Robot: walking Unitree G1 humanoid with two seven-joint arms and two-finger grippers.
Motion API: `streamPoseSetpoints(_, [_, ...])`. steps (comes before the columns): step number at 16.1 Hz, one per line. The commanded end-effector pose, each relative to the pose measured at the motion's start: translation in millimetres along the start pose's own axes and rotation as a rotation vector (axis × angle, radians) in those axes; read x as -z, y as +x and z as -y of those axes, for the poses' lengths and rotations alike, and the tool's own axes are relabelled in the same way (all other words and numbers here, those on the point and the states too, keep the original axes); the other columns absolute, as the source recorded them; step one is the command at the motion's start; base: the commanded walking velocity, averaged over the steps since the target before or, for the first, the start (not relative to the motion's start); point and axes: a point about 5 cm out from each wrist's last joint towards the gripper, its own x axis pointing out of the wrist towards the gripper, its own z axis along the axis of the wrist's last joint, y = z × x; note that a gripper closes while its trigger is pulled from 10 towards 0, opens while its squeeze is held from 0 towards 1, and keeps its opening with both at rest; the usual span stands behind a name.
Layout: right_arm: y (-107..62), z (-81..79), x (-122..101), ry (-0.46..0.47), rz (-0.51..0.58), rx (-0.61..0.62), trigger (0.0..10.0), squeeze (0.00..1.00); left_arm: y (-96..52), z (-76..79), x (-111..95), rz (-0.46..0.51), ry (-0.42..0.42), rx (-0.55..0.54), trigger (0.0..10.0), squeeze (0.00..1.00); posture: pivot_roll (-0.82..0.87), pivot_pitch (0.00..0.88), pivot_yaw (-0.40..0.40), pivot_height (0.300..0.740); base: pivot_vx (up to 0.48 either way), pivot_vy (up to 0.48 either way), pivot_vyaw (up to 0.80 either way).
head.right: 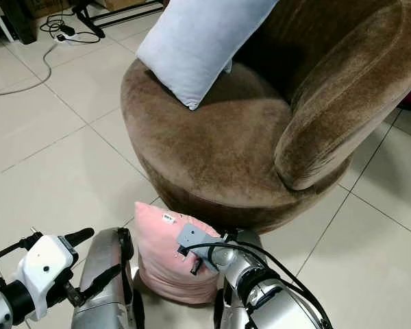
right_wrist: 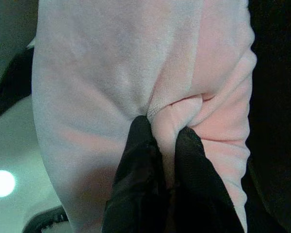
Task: Move the pillow to the sofa from floor
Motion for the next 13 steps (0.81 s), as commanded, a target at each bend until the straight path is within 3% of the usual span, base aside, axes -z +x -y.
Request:
streamPoseSetpoints(1, [0.5, -7.1, 1.4, 0.036, 0.03, -0.026, 0.0, 0.0, 0.9, 2.3, 0.9, 0.001, -0.008, 0.01, 10.0, 0.59, 0.26, 0.125, -0.021, 0.486, 0.0, 0.0, 0.0])
streamPoseSetpoints(2, [0.4, -6.7, -0.9, 0.074, 0.058, -0.016, 10.0, 0.0, 1.4, 2.9, 1.2, 0.003, -0.01, 0.008, 10.0, 0.59, 0.26, 0.121, -0.025, 0.486, 0.0, 0.0, 0.0])
streamPoseSetpoints(5, [-3.0, 2.9, -8.7, 0.185, 0.174, 0.024, 10.0, 0.0, 3.4, 3.5, 2.8, 0.005, -0.012, -0.002, 10.0, 0.58, 0.25, 0.098, -0.034, 0.491, 0.0, 0.0, 0.0])
streamPoseSetpoints(6, [-6.4, 8.3, -13.9, 0.253, 0.263, 0.033, 10.0, 0.0, 5.2, 4.0, 3.1, 0.01, -0.015, -0.009, 10.0, 0.59, 0.25, 0.087, -0.039, 0.501, 0.0, 0.0, 0.0])
streamPoseSetpoints(8, [-12.7, 12.8, -17.4, 0.302, 0.379, 0.021, 10.0, 0.0, 7.7, 5.4, 3.9, 0.016, -0.019, -0.016, 10.0, 0.58, 0.24, 0.068, -0.047, 0.516, 0.0, 0.0, 0.0])
streamPoseSetpoints(10, [-22.4, 18.1, -18.8, 0.322, 0.5, -0.008, 10.0, 0.0, 13.3, 5.7, 4.9, 0.027, -0.022, -0.023, 10.0, 0.58, 0.23, 0.048, -0.046, 0.541, 0.0, 0.0, 0.0])
streamPoseSetpoints(13, [-31.8, 25.0, -19.7, 0.34, 0.583, -0.023, 10.0, 0.0, 17.6, 5.3, 4.7, 0.037, -0.021, -0.027, 10.0, 0.58, 0.22, 0.038, -0.046, 0.561, 0.0, 0.0, 0.0])
